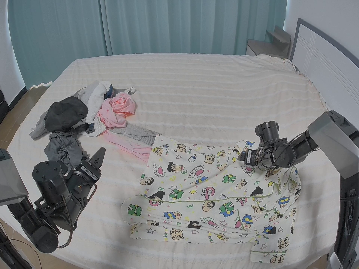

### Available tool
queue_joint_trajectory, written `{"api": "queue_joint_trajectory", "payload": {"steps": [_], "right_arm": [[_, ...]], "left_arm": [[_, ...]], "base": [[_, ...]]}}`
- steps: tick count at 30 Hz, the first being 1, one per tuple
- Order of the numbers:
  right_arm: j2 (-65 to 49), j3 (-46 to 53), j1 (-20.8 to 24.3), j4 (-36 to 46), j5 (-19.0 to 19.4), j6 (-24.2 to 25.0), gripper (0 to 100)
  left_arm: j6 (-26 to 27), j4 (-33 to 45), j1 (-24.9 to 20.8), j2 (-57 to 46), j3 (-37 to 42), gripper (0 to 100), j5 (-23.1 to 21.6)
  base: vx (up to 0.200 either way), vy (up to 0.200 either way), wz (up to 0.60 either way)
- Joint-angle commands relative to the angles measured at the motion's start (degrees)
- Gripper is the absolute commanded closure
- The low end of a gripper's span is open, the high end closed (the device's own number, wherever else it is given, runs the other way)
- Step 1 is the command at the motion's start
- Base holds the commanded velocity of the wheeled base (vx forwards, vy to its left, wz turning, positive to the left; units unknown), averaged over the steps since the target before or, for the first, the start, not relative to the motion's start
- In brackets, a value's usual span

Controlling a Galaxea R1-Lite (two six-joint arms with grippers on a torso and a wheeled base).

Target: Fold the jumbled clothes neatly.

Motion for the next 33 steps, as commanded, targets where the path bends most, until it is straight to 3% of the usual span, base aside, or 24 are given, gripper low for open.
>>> {"api": "queue_joint_trajectory", "payload": {"steps": [1,4,5,18,33], "right_arm": [[3.4,-1.8,0.5,-1.9,-1.0,-0.4,0],[4.9,-3.4,1.0,-2.4,-2.7,-0.7,0],[5.2,-3.8,1.2,-2.4,-2.8,-0.7,100],[4.1,-5.9,1.0,-2.4,-3.5,-0.7,100],[4.6,-24.9,-5.5,-2.4,-3.5,0.2,100]], "left_arm": [[0.0,-1.0,0.0,0.0,0.0,0,0.1],[0.0,-1.0,0.0,0.0,0.0,0,0.1],[0.0,-1.0,0.0,0.0,-0.1,0,0.1],[0.0,-1.0,0.0,0.1,0.0,0,0.0],[-0.1,-1.0,0.0,0.1,0.0,0,0.0]], "base": [[0.0,0.0,0.0],[0.0,0.0,0.0],[0.0,0.0,0.0],[0.0,0.0,0.0],[0.0,0.0,0.0]]}}
